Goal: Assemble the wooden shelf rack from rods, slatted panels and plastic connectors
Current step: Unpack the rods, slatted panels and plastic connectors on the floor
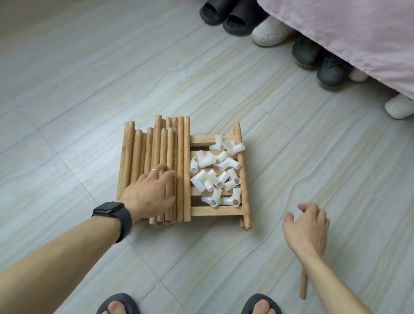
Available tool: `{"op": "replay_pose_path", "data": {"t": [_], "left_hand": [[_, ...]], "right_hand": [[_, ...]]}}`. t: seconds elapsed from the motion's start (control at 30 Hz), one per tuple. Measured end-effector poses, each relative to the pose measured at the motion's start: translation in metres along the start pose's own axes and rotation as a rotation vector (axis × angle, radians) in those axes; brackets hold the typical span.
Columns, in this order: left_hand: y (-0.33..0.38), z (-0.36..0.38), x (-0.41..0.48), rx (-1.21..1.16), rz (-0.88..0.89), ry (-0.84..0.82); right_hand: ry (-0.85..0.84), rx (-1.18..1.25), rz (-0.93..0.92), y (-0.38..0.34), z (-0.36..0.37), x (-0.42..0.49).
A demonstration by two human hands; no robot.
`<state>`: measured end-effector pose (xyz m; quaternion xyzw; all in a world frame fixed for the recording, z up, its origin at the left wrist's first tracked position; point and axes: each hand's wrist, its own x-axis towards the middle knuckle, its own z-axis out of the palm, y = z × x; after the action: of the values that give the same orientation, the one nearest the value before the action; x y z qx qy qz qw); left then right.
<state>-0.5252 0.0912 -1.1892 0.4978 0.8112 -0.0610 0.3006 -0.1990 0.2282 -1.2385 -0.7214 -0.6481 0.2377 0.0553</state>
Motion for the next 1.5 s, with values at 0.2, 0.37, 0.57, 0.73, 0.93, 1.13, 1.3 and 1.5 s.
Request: {"op": "replay_pose_path", "data": {"t": [0.2, 0.37, 0.57, 0.73, 0.93, 1.13, 1.3, 1.5], "left_hand": [[-0.001, -0.023, 0.012, -0.073, -0.244, 0.092], [0.008, -0.002, 0.019, -0.139, -0.407, 0.096], [0.014, 0.014, 0.034, -0.007, -0.430, 0.268], [0.010, 0.008, 0.041, -0.261, -0.422, 0.281], [-0.001, -0.008, 0.050, -0.347, -0.501, 0.227], [-0.013, -0.018, 0.050, -0.482, -0.411, 0.221], [-0.032, -0.032, 0.035, -0.710, -0.192, 0.313], [-0.081, -0.022, 0.006, -0.857, -0.349, 0.392]], "right_hand": [[-0.254, 0.008, -0.451, -0.116, 0.024, -0.013], [-0.283, -0.297, -0.795, -0.163, 0.070, -0.026], [-0.332, -0.509, -0.893, -0.153, 0.101, -0.013], [-0.293, -0.549, -0.911, -0.144, 0.102, -0.011], [-0.392, -0.578, -0.909, -0.153, 0.092, -0.008], [-0.472, -0.621, -0.884, -0.179, 0.069, -0.008], [-0.353, -0.485, -0.925, -0.215, 0.058, -0.022], [-0.424, -0.391, -0.598, -0.273, 0.074, -0.028]]}}
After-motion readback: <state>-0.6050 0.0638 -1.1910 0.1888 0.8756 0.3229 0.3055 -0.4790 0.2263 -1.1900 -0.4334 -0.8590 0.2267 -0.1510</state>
